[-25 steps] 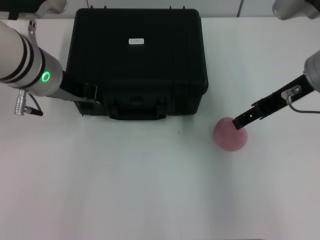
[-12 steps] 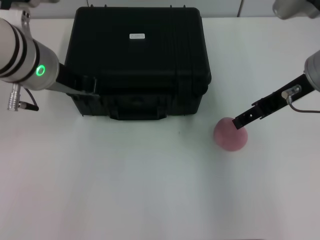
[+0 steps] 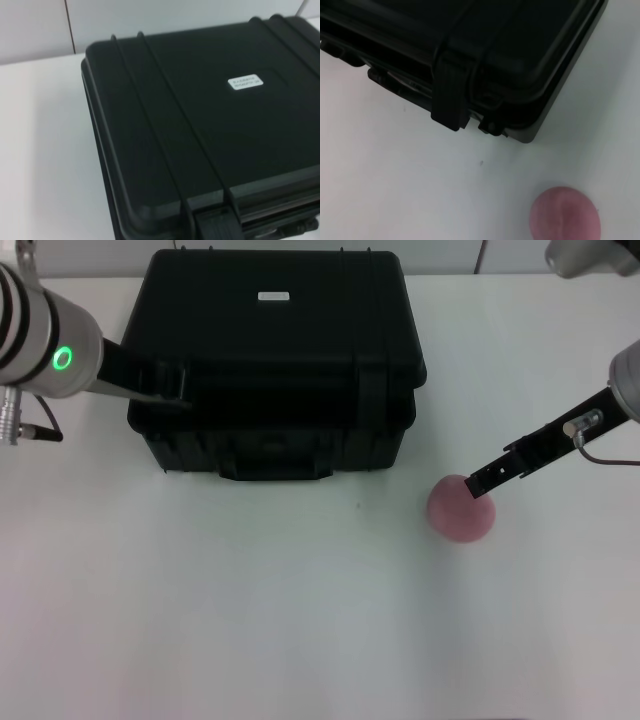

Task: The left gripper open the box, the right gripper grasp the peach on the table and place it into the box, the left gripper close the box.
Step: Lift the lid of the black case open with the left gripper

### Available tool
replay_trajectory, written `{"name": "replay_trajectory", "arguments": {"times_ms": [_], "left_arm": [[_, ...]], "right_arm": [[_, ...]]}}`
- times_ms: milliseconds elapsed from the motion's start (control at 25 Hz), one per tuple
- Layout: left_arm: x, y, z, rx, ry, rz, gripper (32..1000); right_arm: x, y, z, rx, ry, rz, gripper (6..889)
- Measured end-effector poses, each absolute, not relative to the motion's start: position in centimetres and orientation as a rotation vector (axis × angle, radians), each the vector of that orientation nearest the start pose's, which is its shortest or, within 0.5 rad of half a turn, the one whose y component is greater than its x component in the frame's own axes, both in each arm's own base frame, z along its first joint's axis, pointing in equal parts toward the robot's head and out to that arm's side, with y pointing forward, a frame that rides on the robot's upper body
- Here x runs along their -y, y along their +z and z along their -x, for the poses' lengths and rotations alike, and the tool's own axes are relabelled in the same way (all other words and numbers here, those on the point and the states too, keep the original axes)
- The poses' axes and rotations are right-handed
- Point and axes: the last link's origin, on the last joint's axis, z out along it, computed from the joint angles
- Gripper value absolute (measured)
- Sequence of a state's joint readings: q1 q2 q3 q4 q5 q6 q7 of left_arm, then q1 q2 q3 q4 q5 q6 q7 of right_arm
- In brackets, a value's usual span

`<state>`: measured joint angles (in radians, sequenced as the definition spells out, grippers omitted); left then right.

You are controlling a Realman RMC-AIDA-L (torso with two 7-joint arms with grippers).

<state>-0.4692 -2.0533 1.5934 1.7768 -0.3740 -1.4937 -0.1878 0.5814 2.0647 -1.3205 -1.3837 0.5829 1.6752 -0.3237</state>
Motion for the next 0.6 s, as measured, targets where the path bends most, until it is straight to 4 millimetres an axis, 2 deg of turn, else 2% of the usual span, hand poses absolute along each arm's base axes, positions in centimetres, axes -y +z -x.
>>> {"name": "replay_trajectory", "arguments": {"times_ms": [600], "left_arm": [[-33.8, 5.0, 11.2, 1.183, 0.055, 2.086, 372]], "right_arm": [[-34.3, 1.6, -18.7, -1.339, -0.434, 2.435, 817]]}}
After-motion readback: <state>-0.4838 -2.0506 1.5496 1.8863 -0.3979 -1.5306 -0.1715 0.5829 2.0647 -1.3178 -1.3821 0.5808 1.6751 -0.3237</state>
